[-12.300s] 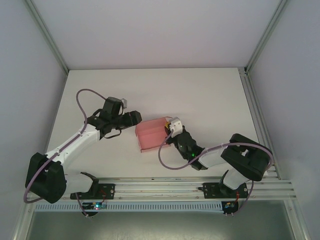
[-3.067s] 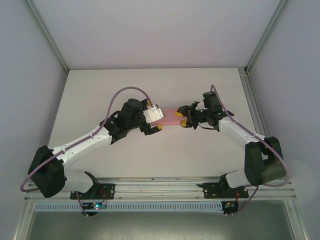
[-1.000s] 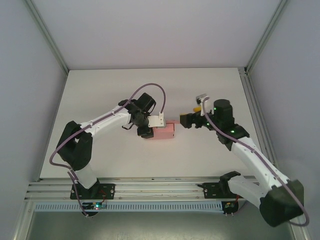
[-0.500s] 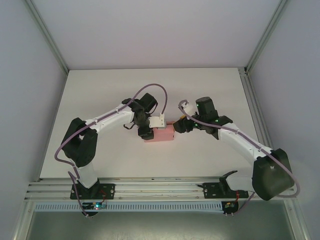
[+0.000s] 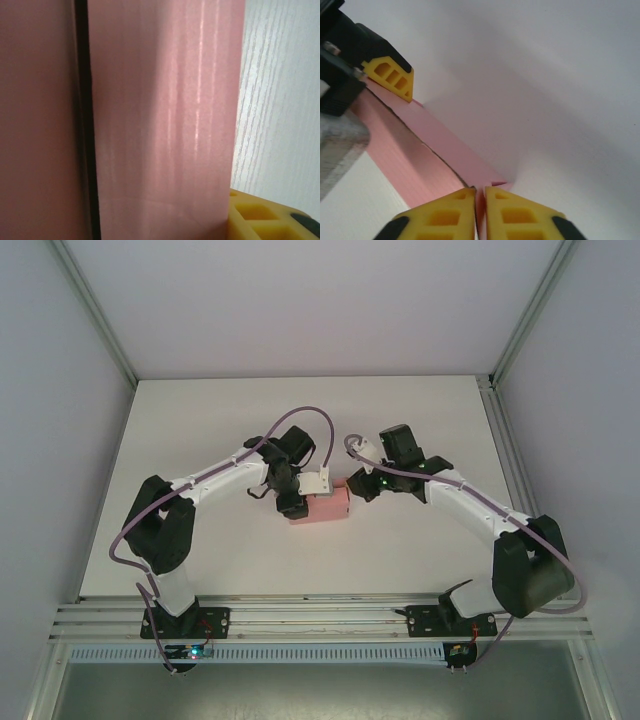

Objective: Assemble paper box

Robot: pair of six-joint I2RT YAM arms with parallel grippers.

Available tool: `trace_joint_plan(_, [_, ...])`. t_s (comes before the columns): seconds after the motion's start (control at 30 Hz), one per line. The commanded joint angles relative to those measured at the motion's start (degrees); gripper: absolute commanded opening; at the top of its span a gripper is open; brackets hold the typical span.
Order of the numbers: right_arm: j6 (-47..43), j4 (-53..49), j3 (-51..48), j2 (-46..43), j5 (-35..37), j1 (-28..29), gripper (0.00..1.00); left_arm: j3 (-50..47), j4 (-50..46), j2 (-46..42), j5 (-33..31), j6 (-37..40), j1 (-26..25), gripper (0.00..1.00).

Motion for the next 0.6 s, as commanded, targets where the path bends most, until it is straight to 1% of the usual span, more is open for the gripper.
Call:
trace_joint_plan(0.0, [4.41, -3.88, 3.75, -0.95, 2.57, 1.94, 0.07, 1.73, -2.24, 2.25, -1.0, -2.25, 0.71, 0.47])
trace_joint_plan(0.03, [6.24, -4.27, 4.15, -1.08, 3.48, 2.4, 0.06, 2.08, -2.39, 2.54, -1.35, -2.54, 0.7, 0.45])
trace_joint_plan(0.2, [15.45, -5.8, 6.04, -0.65, 3.05, 4.54, 0.05, 3.06, -2.32, 3.23, -1.36, -3.51, 0.65, 0.42])
trace_joint_plan(0.33, [24.62, -6.95, 8.12, 2.07, 1.82, 5.13, 0.04, 3.79, -1.94, 3.06, -0.83, -4.25, 0.39, 0.42])
trace_joint_plan(0.4, [27.19, -5.23, 7.93, 2.4, 0.57, 5.82, 0.03, 3.64, -1.68, 2.97, -0.84, -4.17, 0.08, 0.42])
trace_joint_plan(0.47, [28.12, -3.5, 7.29, 2.03, 1.06, 6.7, 0.03, 3.47, -1.52, 2.97, -0.88, -4.09, 0.0, 0.42])
trace_joint_plan(0.57, [29.48, -2.39, 5.76, 1.4, 4.29, 7.19, 0.04, 3.43, -1.3, 3.11, -1.08, -4.25, -0.02, 0.42])
